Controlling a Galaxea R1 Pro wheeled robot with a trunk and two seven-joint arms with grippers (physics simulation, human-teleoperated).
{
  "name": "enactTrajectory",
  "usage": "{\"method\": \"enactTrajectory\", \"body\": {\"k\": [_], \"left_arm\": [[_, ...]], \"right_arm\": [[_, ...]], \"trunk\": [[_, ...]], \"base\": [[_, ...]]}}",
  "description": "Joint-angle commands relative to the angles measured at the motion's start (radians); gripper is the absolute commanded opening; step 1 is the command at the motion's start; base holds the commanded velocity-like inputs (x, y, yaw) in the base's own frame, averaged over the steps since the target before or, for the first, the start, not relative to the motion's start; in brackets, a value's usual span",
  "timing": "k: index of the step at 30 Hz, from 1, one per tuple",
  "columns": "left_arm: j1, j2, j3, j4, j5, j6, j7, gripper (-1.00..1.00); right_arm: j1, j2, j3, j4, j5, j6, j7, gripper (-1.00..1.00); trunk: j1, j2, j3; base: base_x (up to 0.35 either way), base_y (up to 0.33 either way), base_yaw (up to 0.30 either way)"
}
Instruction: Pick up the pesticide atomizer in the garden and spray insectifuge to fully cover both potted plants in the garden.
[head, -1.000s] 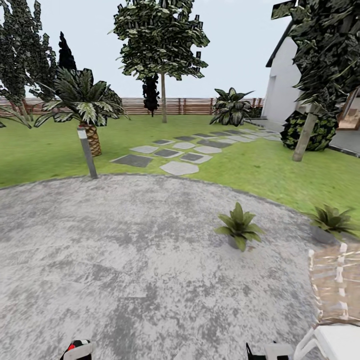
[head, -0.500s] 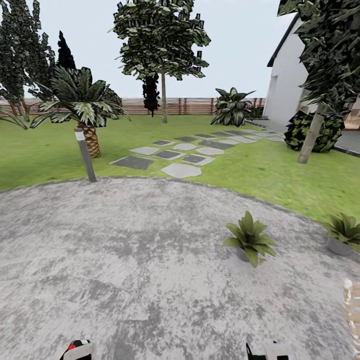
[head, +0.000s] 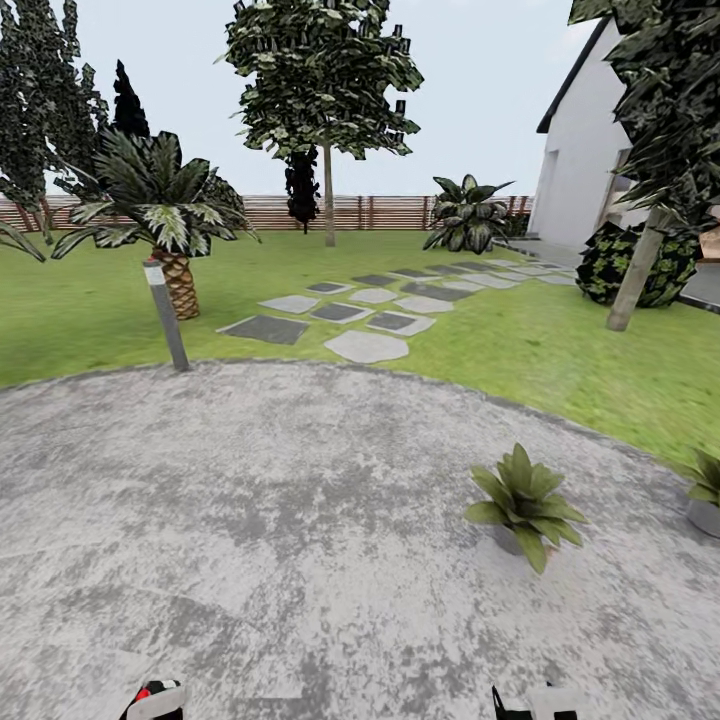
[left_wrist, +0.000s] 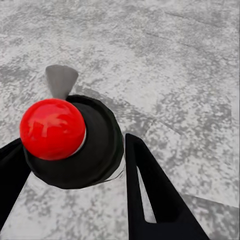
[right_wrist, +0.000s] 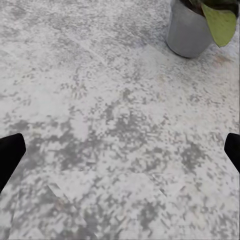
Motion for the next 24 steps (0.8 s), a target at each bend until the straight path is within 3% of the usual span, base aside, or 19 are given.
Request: {"method": "enactTrajectory", "body": {"k": [1, 6, 24], "left_arm": [[-0.001, 0.001, -0.008, 0.0, 0.003, -0.003, 0.009, -1.0], [-0.001, 0.001, -0.008, 0.0, 0.003, -0.003, 0.009, -1.0], [-0.001, 0.001, -0.008, 0.0, 0.003, -0.003, 0.009, -1.0]], "right_arm": [[-0.001, 0.0, 0.0, 0.001, 0.01, -0.002, -0.009, 1.0], [-0.001, 0.0, 0.0, 0.001, 0.01, -0.001, -0.008, 1.0], [-0.001, 0.0, 0.0, 0.001, 0.01, -0.002, -0.006, 1.0]], "trunk": [[0.0, 0.0, -0.001], [0.0, 0.0, 0.0], [0.0, 0.0, 0.015]], "base": [[0.331, 0.099, 0.0], [0.331, 0.099, -0.082], [0.328, 0.117, -0.221]]}}
